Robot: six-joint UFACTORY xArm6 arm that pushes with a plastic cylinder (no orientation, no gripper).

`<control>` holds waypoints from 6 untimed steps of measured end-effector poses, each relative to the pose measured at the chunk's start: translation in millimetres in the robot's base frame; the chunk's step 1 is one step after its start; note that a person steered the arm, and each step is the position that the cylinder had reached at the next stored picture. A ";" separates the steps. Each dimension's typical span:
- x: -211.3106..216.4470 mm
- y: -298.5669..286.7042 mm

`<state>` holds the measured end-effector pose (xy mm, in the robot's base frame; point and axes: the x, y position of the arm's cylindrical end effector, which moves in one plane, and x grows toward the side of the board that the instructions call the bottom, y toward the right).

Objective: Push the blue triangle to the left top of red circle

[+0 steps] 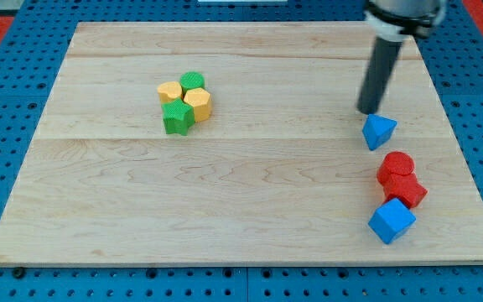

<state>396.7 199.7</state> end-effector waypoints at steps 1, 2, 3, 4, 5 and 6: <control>29.2 -7.4; 50.9 -25.8; 60.9 -16.3; 66.7 -8.7; 85.1 -9.3; 82.4 0.4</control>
